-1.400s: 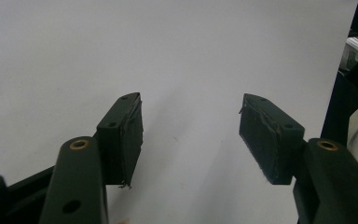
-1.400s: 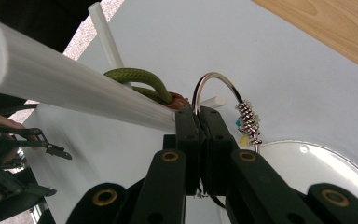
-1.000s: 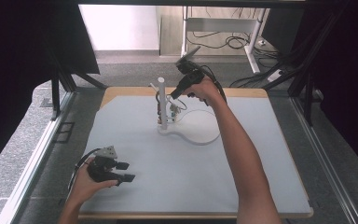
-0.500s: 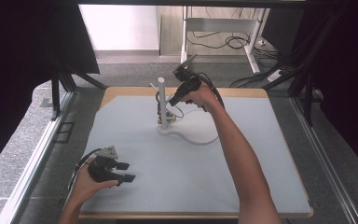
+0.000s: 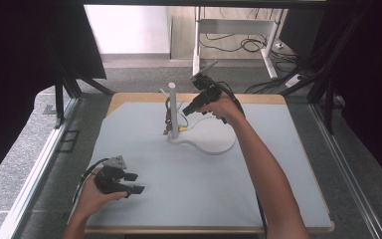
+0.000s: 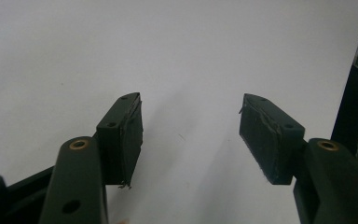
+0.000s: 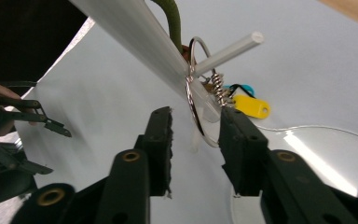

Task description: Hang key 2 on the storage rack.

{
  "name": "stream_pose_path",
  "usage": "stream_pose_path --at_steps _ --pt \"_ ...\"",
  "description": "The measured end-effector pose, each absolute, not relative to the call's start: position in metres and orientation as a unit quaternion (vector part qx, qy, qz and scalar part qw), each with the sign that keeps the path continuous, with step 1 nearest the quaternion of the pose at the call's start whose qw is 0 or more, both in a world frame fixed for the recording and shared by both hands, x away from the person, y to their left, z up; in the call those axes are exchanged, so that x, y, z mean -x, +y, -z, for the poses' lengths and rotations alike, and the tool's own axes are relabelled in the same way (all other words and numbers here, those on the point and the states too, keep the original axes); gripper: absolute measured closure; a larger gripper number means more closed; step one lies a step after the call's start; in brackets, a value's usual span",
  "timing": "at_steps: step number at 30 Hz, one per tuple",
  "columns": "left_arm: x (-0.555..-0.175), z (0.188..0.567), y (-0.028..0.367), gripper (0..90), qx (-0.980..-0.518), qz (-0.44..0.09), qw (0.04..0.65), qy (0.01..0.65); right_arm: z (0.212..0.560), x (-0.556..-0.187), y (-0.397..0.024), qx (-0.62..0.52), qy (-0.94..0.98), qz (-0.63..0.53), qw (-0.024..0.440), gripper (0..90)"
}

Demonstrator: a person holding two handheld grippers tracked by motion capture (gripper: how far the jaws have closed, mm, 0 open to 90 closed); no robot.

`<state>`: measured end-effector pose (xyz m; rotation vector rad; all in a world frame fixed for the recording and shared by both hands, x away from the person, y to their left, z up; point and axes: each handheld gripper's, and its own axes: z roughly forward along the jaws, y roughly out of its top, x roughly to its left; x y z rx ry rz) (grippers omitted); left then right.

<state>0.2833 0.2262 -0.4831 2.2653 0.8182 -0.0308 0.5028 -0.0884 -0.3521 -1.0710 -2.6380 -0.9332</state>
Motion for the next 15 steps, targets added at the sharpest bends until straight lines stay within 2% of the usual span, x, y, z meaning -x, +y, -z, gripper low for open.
stream_pose_path --at_steps 4,8,15 --pt "-0.282 0.481 0.229 39.7 -0.877 0.007 0.360 0.318 0.350 -0.489 -0.101 0.352 -0.875 0.327 0.056 53.1" --pt "-0.281 0.480 0.231 39.6 -0.875 0.005 0.365 0.317 0.351 -0.470 -0.116 0.345 -0.871 0.346 0.043 48.7" --pt "-0.278 0.478 0.232 39.5 -0.871 0.004 0.371 0.321 0.363 -0.441 -0.143 0.341 -0.864 0.370 0.008 46.3"
